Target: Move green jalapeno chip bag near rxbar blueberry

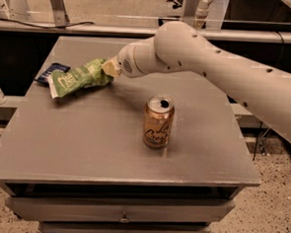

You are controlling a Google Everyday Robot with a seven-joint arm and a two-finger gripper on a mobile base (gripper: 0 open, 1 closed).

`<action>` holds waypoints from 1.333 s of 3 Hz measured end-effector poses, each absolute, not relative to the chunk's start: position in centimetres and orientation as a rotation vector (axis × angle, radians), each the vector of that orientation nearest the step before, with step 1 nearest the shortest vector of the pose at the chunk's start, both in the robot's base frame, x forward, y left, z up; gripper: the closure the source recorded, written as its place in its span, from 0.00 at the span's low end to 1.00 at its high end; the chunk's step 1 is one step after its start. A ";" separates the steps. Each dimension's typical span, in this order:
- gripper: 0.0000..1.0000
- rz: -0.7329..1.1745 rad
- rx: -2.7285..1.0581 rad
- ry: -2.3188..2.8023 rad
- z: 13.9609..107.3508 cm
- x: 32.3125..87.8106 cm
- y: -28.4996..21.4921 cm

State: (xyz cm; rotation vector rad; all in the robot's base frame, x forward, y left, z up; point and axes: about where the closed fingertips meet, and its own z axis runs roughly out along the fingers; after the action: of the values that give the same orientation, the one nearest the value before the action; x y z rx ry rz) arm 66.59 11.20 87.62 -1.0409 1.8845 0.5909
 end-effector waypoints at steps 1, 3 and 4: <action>0.59 0.588 -1.054 1.891 87.2 66.7 11.2; 0.12 0.571 -1.069 1.894 87.2 66.7 10.2; 0.00 0.558 -1.070 1.881 88.0 66.6 9.0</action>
Offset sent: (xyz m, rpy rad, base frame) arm 0.0042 -0.0122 -0.0064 -0.0327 0.0040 0.0038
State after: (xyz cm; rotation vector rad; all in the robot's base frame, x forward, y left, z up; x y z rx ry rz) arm 66.64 8.96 88.03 -1.0705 1.8815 0.5576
